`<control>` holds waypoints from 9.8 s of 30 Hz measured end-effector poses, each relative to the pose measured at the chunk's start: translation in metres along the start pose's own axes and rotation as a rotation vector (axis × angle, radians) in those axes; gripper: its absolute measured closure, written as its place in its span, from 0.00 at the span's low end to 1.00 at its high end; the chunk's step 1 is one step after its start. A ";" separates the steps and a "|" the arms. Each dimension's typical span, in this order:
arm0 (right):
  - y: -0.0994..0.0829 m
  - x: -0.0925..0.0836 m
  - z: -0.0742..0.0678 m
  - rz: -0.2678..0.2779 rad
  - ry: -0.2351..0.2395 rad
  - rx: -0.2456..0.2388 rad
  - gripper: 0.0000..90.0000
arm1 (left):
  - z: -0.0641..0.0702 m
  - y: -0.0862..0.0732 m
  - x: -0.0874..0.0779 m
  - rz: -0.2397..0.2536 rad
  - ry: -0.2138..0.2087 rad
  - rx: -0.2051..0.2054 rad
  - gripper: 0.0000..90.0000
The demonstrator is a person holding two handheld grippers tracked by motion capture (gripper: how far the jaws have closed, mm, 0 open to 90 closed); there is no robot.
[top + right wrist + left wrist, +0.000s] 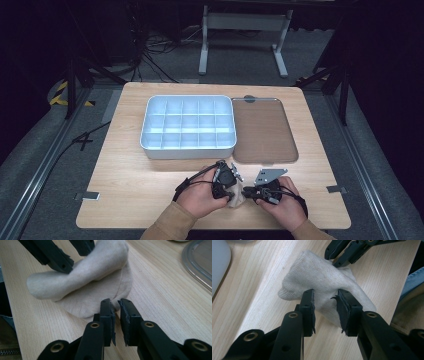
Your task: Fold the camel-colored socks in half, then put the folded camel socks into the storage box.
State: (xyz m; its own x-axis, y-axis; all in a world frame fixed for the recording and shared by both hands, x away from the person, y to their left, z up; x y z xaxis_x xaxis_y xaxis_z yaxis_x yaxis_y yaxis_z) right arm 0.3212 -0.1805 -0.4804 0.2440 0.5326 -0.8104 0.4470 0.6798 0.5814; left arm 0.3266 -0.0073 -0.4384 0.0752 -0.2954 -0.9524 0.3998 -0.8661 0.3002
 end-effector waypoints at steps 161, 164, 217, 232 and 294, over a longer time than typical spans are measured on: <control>0.073 -0.079 0.045 0.344 -0.033 0.010 0.87 | -0.042 -0.062 -0.043 0.154 0.111 -0.222 0.41; 0.082 -0.082 0.049 0.342 -0.044 0.001 0.87 | -0.042 -0.062 -0.045 0.163 0.115 -0.226 0.41; 0.157 0.000 0.089 0.086 -0.205 -0.176 0.86 | -0.046 -0.092 -0.055 0.172 0.136 -0.295 0.41; 0.160 0.032 0.088 -0.153 -0.143 -0.115 0.85 | -0.044 -0.106 -0.057 0.173 0.157 -0.331 0.41; 0.148 -0.057 0.087 0.046 -0.034 0.004 0.49 | -0.050 -0.113 -0.070 0.212 0.137 -0.368 0.39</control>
State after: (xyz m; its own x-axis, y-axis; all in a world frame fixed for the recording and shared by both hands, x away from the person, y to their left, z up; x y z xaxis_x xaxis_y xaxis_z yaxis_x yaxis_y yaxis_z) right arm 0.4486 -0.1540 -0.3545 0.2933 0.5463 -0.7846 0.4383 0.6525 0.6182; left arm 0.3217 0.1313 -0.4086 0.3007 -0.3730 -0.8777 0.6594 -0.5837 0.4739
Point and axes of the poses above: each handheld gripper's, and its own axes: x roughly forward along the jaws, y roughly out of its top, z roughly to its right, the point moved 2 cm from there along x, roughly forward along the jaws, and after that the axes turned 6 degrees about -z, right-handed, at the moved point
